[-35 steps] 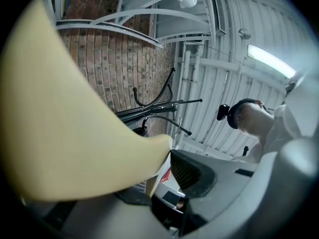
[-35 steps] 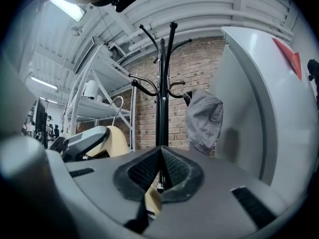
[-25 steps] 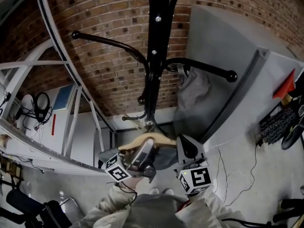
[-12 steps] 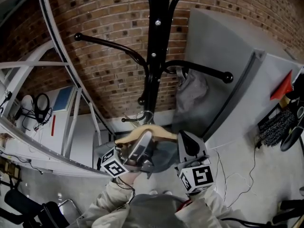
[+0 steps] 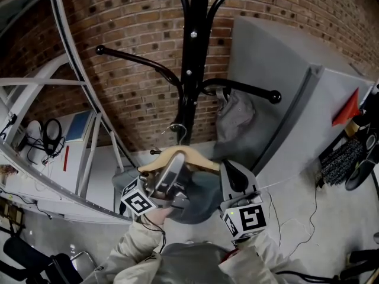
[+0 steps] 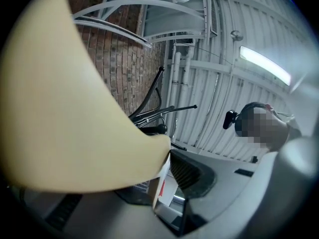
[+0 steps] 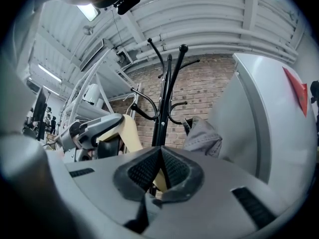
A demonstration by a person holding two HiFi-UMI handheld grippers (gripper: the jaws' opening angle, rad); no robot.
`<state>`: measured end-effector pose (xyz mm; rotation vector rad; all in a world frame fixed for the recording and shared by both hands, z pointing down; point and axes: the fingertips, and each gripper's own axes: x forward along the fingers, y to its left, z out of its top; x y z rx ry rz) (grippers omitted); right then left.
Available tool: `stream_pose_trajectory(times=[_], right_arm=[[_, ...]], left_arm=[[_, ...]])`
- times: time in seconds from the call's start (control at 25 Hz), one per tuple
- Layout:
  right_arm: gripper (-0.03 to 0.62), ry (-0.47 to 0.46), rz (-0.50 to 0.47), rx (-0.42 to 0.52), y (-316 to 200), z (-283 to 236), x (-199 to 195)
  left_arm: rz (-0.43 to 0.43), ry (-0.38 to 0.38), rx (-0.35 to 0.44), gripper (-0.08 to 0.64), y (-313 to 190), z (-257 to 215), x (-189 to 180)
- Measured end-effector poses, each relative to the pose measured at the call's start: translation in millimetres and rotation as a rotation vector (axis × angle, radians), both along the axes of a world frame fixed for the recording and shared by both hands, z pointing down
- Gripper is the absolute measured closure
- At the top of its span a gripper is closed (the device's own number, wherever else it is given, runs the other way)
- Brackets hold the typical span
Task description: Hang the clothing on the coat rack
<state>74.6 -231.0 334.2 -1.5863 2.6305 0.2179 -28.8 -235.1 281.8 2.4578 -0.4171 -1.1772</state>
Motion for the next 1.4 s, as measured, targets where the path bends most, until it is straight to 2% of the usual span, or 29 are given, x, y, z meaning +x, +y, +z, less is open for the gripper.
stream_pose_trajectory(times=[0.4, 0.92, 1.24, 1.4], right_arm=[[0.569, 0.008, 0.011, 0.003, 1, -5, 9], [0.569, -0.007, 0.010, -0.022, -4, 7, 16], [0.569, -0.013, 0.004, -0.035, -9, 13, 15], [0.569, -0.014, 0.009, -0.045, -14, 17, 19]], left_arm=[[-0.016, 0.005, -0.021, 0.451, -19, -7, 3], [-0.064, 0.008, -0.060, 0.449, -41, 9, 2], [-0.055, 0.051, -0.103, 0.449, -58, 25, -3], [-0.068, 0.040, -0.097, 0.449, -68, 32, -3]])
